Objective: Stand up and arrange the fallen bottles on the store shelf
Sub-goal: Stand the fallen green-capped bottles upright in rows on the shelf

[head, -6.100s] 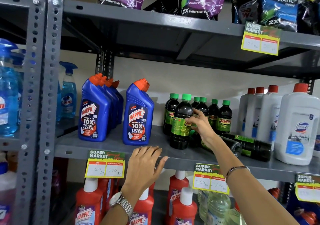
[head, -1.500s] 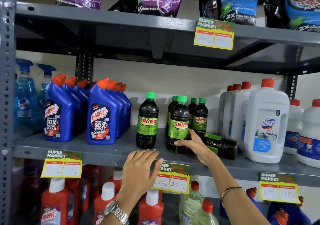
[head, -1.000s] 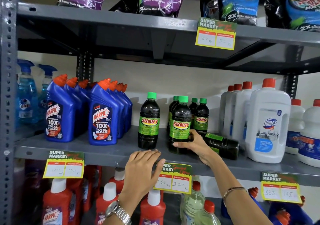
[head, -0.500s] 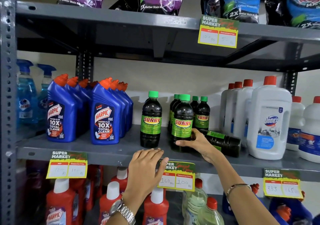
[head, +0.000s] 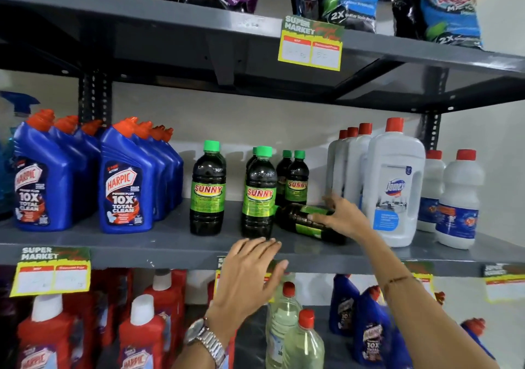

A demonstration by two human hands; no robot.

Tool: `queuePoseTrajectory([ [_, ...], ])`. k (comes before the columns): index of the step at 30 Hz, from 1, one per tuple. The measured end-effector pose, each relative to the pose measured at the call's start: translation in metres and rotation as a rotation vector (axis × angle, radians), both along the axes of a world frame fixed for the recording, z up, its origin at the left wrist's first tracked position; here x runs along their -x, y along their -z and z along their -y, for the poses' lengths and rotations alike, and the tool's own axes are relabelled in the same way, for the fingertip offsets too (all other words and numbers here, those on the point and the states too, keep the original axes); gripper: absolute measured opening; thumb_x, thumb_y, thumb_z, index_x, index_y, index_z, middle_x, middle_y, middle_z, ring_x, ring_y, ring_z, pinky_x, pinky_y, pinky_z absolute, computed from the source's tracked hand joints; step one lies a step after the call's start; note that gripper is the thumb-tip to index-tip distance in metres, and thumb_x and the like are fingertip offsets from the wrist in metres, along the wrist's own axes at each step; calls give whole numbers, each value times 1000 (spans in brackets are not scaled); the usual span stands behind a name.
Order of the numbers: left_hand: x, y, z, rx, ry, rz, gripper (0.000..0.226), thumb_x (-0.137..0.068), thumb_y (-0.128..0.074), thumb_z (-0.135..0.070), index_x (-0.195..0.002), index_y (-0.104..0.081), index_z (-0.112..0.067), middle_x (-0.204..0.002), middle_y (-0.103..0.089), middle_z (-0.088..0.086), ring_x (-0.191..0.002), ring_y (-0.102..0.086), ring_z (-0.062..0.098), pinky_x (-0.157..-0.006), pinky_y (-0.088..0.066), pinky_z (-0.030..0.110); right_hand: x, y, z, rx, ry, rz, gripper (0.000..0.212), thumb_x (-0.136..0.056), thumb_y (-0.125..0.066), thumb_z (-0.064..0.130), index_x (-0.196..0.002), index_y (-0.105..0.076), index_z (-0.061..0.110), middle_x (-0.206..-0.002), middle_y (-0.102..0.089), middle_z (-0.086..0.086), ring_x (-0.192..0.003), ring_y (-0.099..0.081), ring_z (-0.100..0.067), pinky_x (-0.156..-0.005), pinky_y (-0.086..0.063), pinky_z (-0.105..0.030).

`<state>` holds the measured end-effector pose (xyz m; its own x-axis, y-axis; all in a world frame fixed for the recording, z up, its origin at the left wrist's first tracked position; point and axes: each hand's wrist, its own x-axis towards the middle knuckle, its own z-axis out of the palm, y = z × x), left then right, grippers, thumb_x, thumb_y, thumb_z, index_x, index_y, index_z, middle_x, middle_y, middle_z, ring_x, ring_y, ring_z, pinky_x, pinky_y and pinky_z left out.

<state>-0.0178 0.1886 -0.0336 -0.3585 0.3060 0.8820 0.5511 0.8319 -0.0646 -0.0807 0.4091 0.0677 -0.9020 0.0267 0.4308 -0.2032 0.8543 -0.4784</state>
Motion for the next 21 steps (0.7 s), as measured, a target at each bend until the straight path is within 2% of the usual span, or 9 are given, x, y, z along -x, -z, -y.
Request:
queuePoseTrajectory([
  [4, 3, 2, -9, -9, -57, 35, 37, -88, -45, -41, -103, -71, -18, -105, -71, -5, -96, -65, 10, -85, -38, 24, 10, -18, -10, -158, -48, 255, 88, -66, -65, 64, -134, -45, 10, -137, -52, -11, -121, -50, -29, -101, -40, -39],
  [6, 3, 3, -11, -22, -76, 32, 37, -88, -45, -41, -101, -71, -19, -104, -72, -6, -95, -66, 9, -84, -40, 24, 13, -22, -10, -214, -47, 322, 91, -62, -65, 67, -129, -47, 9, -134, -53, -12, -113, -51, -28, -92, -42, -38],
  [8, 2, 2, -13, -43, -95, 25, 35, -87, -46, -40, -98, -72, -20, -102, -72, -8, -92, -67, 8, -81, -45, 25, 11, -22, -9, -211, -60, 338, 79, -58, -64, 69, -106, -58, 8, -113, -59, -12, -97, -53, -26, -79, -41, -35],
  [10, 1, 1, -14, -53, -102, 20, 34, -86, -48, -40, -97, -73, -19, -101, -72, -8, -91, -67, 8, -80, -49, 26, 9, -18, -9, -124, -74, 294, 61, -55, -66, 69, -75, -56, 12, -84, -58, -5, -87, -54, -26, -76, -41, -35],
  [12, 1, 2, -16, -59, -108, 10, 33, -86, -49, -39, -96, -73, -19, -100, -73, -7, -91, -67, 8, -81, -50, 26, 4, -13, -9, -43, -50, 197, 54, -55, -66, 69, -63, -53, 18, -72, -56, -1, -85, -56, -26, -76, -40, -35],
  [13, 1, 2, -17, -61, -112, 6, 33, -86, -50, -40, -96, -73, -18, -100, -73, -7, -92, -67, 8, -81, -50, 26, 1, -10, -8, -33, -22, 136, 53, -56, -64, 70, -68, -57, 19, -77, -61, -2, -88, -59, -27, -76, -41, -35],
  [15, 1, 2, -16, -66, -118, -1, 33, -87, -50, -40, -95, -73, -18, -99, -73, -7, -91, -67, 8, -81, -50, 26, -2, -4, -2, -17, 43, -5, 62, -60, -58, 74, -93, -64, 21, -95, -69, -6, -97, -61, -30, -78, -43, -35],
  [17, 2, 3, -18, -67, -117, -4, 32, -87, -50, -40, -96, -73, -19, -100, -73, -8, -91, -67, 8, -81, -49, 26, -3, 3, 2, 65, 113, -138, 74, -64, -53, 75, -116, -57, 22, -107, -69, -9, -103, -61, -32, -78, -43, -36],
  [21, 3, 7, -18, -70, -113, -3, 34, -88, -48, -41, -97, -72, -20, -101, -72, -8, -92, -66, 7, -85, -42, 23, -2, 15, 6, 292, 120, -245, 77, -67, -55, 71, -129, -46, 26, -117, -66, -6, -110, -58, -30, -76, -39, -35],
])
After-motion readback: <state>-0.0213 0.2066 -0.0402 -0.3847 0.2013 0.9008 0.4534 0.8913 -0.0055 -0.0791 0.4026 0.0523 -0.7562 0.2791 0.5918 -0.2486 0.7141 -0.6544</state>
